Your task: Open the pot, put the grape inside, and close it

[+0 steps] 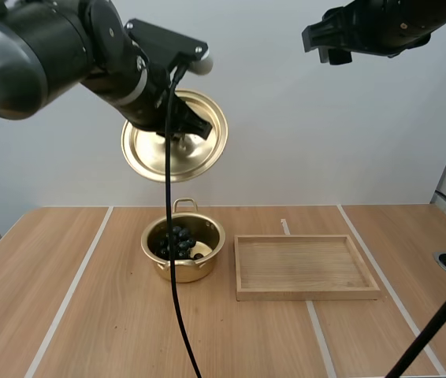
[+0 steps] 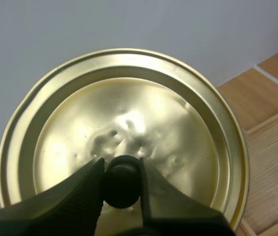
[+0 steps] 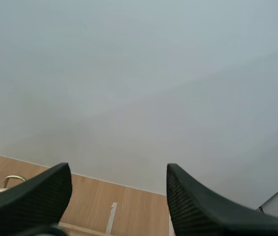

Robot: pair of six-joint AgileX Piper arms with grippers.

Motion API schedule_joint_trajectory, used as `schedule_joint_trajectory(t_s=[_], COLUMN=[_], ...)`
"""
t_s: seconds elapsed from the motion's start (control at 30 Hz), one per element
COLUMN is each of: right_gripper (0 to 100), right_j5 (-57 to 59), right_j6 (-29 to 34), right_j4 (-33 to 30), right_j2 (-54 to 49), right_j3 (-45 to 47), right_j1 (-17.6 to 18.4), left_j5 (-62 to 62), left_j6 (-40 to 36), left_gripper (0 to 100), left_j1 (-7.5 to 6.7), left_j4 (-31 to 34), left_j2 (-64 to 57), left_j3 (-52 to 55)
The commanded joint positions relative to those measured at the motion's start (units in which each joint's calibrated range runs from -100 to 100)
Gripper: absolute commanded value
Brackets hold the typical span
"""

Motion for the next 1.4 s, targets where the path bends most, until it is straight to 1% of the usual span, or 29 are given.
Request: schedule_joint_trajectory(t_s=[0.0, 0.07, 0.17, 0.23, 0.27, 0.3, 0.33, 0.43, 0.47, 1.03, 1.37], right_gripper=[91, 91, 86, 76, 69, 59, 48, 9, 0, 0, 0], right_j5=[-0.14, -0.14, -0.14, -0.14, -0.14, -0.14, 0.03, 0.03, 0.03, -0.14, -0.14], right_j6=[0.24, 0.24, 0.24, 0.24, 0.24, 0.24, 0.24, 0.24, 0.24, -0.1, -0.1], right_j4=[-0.24, -0.24, -0.24, -0.24, -0.24, -0.24, -0.35, -0.35, -0.35, -0.68, -0.68], right_j2=[-2.03, -2.67, -3.23, -3.74, -3.85, -4.02, -4.02, -4.16, -4.27, -4.56, -4.56], right_j3=[1.82, 2.84, 4.27, 5.08, 5.42, 5.53, 5.53, 5.53, 5.53, 5.53, 5.53], right_j1=[-0.21, -0.21, -0.21, -0.21, -0.21, -0.21, -0.21, -0.21, -0.21, -0.21, -0.21], left_j5=[-4.96, -6.23, -7.23, -7.96, -8.4, -8.4, -8.54, -8.76, -8.76, -12.1, -8.15], left_j6=[-0.56, -0.56, -0.46, -0.46, -0.46, -0.46, -0.46, -0.46, -0.46, -0.82, -0.82], left_gripper=[0, 0, 0, 0, 0, 0, 0, 0, 0, 0, 0], left_j1=[-0.15, -0.15, -0.15, -0.15, -0.15, -0.15, -0.15, -0.15, -0.15, -0.15, -0.06], left_j4=[0.29, 0.29, 0.29, 0.4, 0.4, 0.4, 0.4, 0.4, 0.4, 0.09, 0.29], left_j2=[1.86, 3.15, 5.31, 6.6, 7.29, 8.04, 8.74, 10.65, 11.38, 22.07, 26.3], left_j3=[3.35, 5.03, 6.49, 7.11, 7.27, 7.27, 7.27, 7.27, 7.27, 7.42, 7.42])
